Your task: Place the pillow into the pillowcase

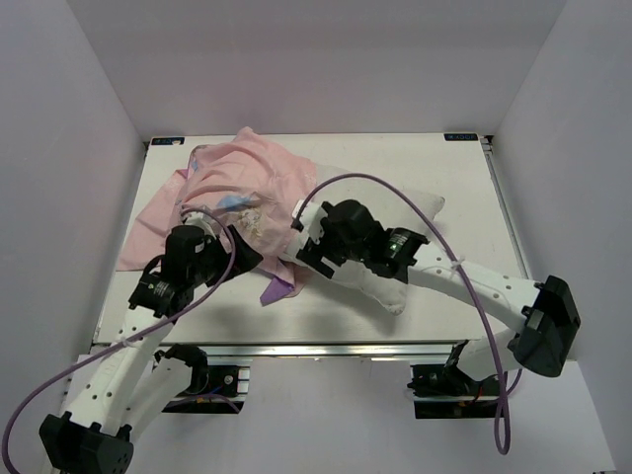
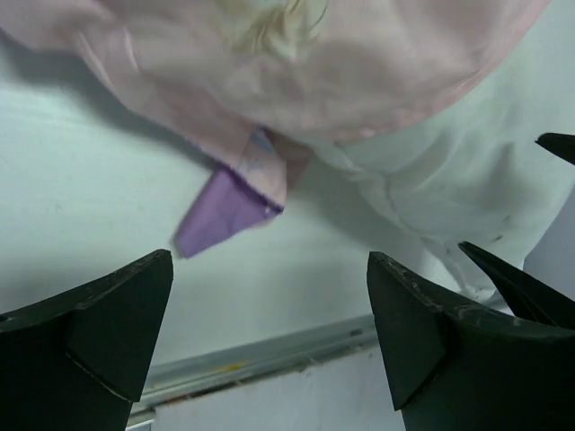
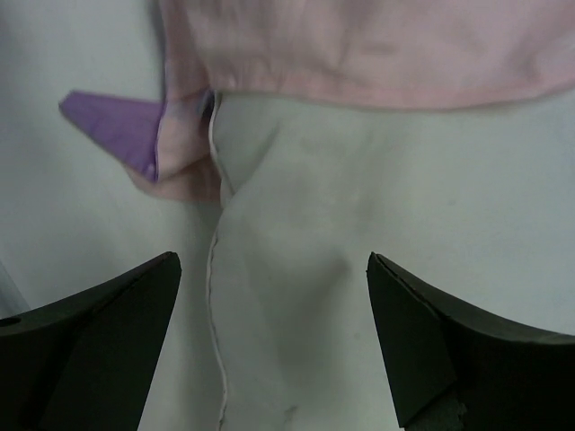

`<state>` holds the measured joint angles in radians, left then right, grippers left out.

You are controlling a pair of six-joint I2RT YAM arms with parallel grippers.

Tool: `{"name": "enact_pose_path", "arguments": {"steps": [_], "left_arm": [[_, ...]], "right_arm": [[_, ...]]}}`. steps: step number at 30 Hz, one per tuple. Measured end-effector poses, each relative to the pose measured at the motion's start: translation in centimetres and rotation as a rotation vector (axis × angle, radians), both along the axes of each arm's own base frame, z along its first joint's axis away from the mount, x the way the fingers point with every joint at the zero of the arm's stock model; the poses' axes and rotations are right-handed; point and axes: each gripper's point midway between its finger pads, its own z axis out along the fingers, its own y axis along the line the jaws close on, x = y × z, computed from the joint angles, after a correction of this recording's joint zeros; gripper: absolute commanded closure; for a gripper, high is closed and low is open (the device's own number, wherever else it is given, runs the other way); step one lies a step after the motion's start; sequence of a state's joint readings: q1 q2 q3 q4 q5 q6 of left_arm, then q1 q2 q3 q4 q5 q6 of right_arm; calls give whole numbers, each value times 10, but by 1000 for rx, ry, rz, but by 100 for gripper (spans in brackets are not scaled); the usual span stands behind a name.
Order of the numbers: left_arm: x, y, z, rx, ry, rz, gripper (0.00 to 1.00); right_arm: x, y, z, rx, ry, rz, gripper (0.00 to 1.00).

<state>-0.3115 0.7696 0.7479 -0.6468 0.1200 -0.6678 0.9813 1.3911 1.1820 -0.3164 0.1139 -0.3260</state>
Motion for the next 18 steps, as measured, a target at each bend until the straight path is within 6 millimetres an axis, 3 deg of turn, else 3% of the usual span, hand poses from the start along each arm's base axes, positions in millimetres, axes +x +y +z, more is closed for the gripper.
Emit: {"name": "enact_pose_path", "arguments": {"steps": [5,8,10,11,13,14,15,18], "left_arm": [[-15,-12,-37,-52,116,-42,2],[-16,-20,-54,-78,163,-67,2],[-15,-24,-64,-91,177,-79,2],[-15,-26,-68,-101,181,-85,2],[-12,-31,-74,-119,182,-98,2],[-11,-34,-77,-128,182,-105,2],[-9,-36,-79,-135,181,-112,2],[-4,-42,-84,-145,177,-127,2]], "right_arm": [[-5,-5,-51,-133,64,-7,11],[2,-3,-70,-160,58,-31,11],[11,1,-77,-160,36,-57,17],[16,3,-80,-158,21,-75,38],[29,6,-84,-155,-15,-126,68],[36,7,-86,-148,-32,-168,90],[42,7,-88,-146,-48,-200,100],[52,6,-88,-122,-72,-273,100]]}}
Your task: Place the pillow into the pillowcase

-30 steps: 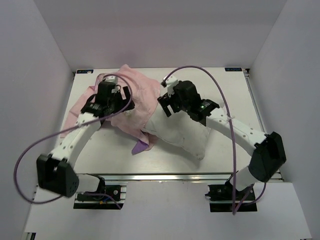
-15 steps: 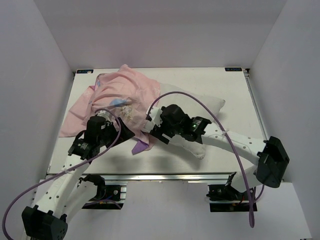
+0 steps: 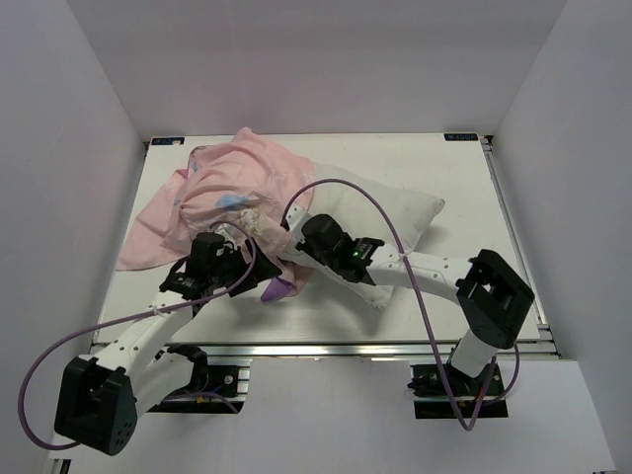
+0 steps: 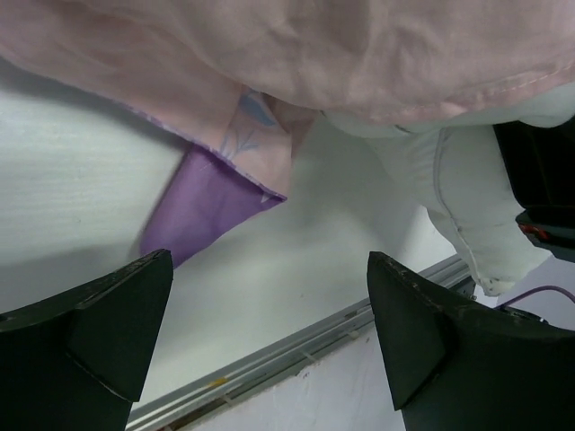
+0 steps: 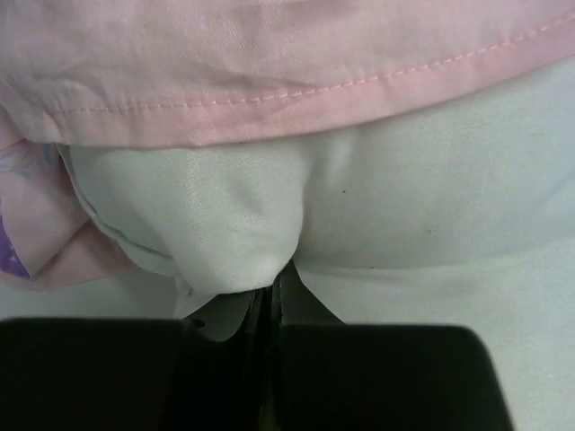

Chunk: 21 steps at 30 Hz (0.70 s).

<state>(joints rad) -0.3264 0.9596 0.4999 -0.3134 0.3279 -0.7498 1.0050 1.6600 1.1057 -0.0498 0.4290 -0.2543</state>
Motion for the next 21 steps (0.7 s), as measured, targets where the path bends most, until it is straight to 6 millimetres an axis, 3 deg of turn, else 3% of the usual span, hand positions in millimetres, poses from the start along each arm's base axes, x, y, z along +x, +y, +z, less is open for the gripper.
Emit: {"name": "enact_pose_path", "arguments": {"steps": [6,12,16,21], "left_arm": [[9,-10,1,5,-50,-32,2],[24,-12,-2,73,-92,-13,3],[36,-5,-12,136,-73,32,10],[47,11,-19,224,-60,114,26]], "right_arm": [[2,11,25,88,27,-49,100],[6,27,77,233,37,-83,100],[7,32,94,287,44,-103,100],[5,34,98,304,64,-105,100]]}}
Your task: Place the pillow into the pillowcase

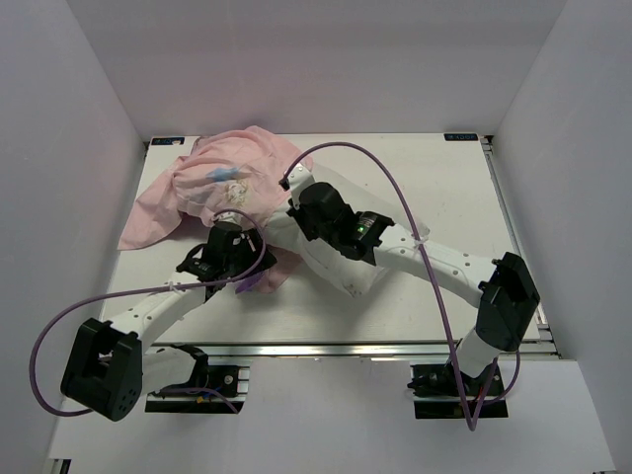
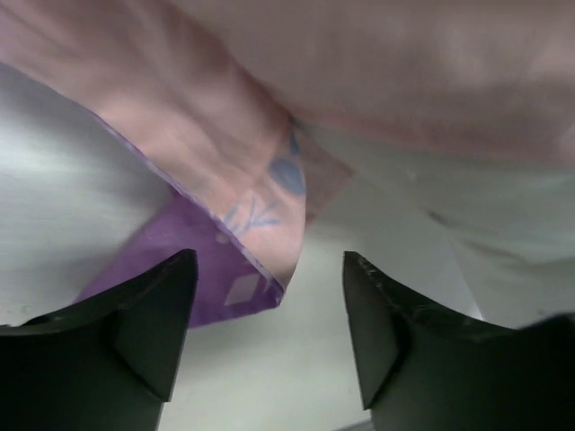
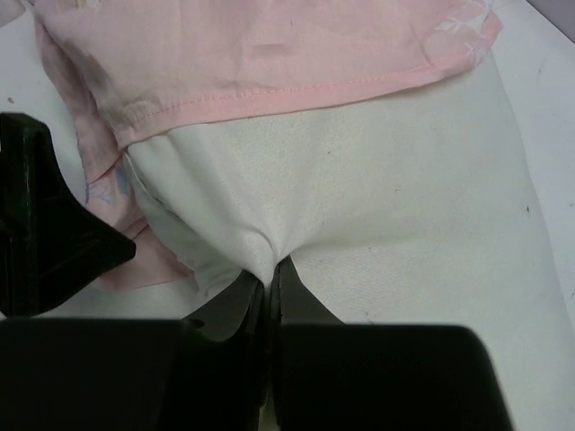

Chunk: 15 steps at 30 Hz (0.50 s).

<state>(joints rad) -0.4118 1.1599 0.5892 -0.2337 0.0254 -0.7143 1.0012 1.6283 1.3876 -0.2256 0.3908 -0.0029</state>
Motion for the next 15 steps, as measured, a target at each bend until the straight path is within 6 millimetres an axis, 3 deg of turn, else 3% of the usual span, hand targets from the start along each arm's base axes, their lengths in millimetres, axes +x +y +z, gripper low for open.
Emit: {"name": "enact_pose_path", "arguments": {"steps": [2,5,6,8,11,15], "left_arm": [[6,5,3,21,-18,27,29],[15,8,9,43,-44,51,54],[18,8,10,48,-52,54,79],[23,7,11,60,-55,46,100],[29,1,15,61,-52,19,100],[24,-6,35,38,-96,-11,100]], "right_arm": [[-2,1,0,3,10,9,100],[-4,4,1,20,23,13,100],[-4,5,2,29,25,12,100],[-2,8,6,66,20,6,100],[3,14,15,156,-11,-6,100],[14,23,33,277,-65,-29,100]]}}
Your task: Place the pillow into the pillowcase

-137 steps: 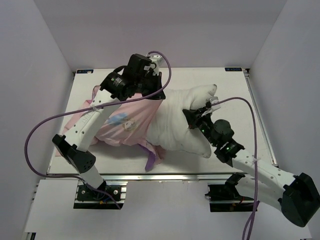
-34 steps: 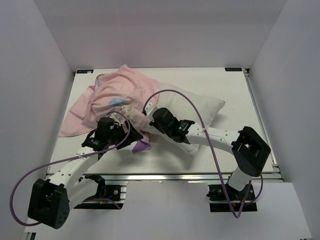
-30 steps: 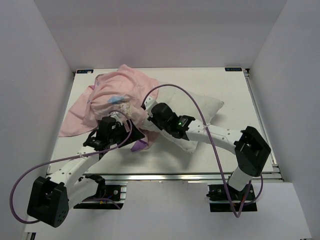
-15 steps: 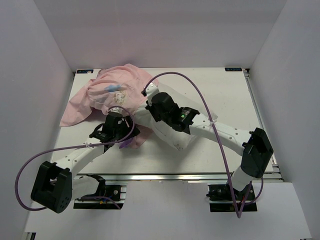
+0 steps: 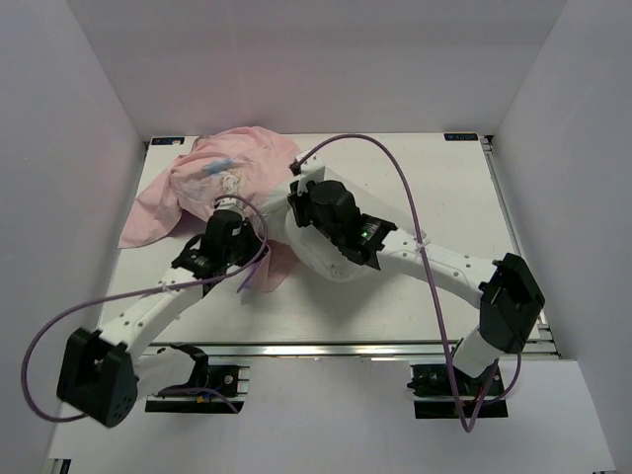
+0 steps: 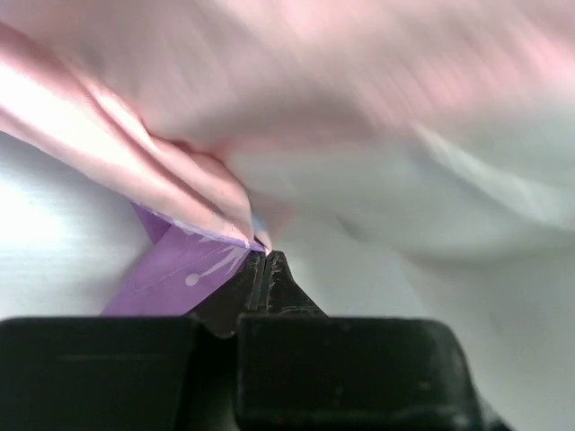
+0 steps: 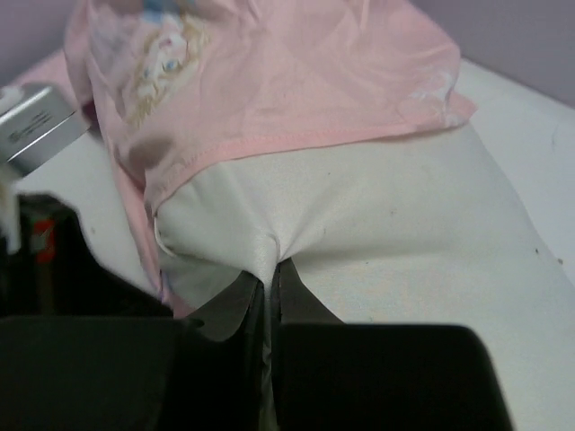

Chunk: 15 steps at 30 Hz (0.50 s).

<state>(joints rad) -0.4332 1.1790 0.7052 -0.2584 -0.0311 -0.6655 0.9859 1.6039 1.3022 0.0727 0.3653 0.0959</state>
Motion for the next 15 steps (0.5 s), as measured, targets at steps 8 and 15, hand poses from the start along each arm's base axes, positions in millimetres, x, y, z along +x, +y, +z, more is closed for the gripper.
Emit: {"name": "enact_pose_path", "arguments": {"steps": [8,15], "left_arm": [[-37,-15,128,-179,-247,-133,100],[-66,-30,206,-273,-309,-286,100]], "right_arm": [[16,-2,39,256,-217,-80,100],[-15,18,-23,225,-378,-105,100]]}}
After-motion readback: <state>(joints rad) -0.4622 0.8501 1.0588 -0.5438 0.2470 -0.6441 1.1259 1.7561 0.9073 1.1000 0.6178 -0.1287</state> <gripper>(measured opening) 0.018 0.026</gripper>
